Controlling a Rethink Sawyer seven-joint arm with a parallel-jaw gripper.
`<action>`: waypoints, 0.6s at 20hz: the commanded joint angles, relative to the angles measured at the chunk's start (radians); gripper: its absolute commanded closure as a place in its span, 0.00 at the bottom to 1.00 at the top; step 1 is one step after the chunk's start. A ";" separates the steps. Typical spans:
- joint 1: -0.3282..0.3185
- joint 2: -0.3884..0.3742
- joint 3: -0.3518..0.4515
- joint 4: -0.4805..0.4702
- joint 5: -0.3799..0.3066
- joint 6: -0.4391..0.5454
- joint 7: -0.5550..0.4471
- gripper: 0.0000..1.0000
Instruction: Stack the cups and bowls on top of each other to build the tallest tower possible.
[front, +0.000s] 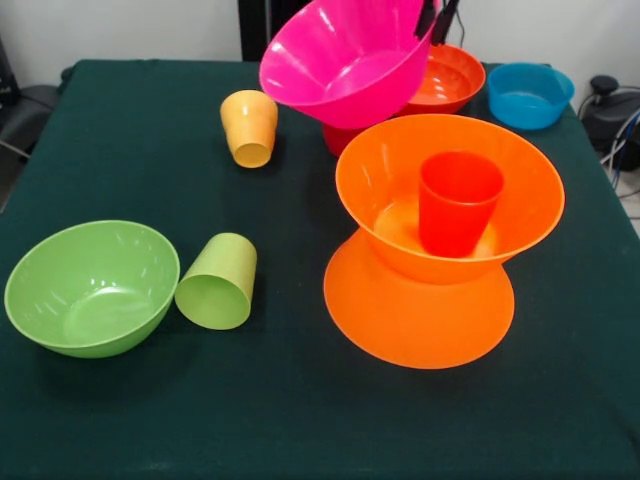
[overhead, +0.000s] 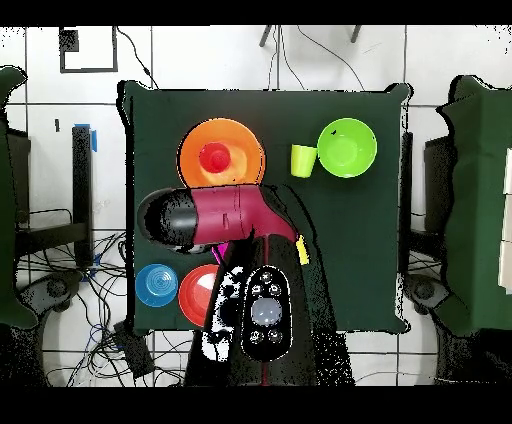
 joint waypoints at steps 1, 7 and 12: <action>0.010 -0.013 0.017 -0.044 0.048 0.052 0.133 1.00; 0.011 -0.022 0.010 -0.018 0.057 0.029 0.120 1.00; -0.004 -0.041 0.015 -0.037 0.072 0.082 0.090 1.00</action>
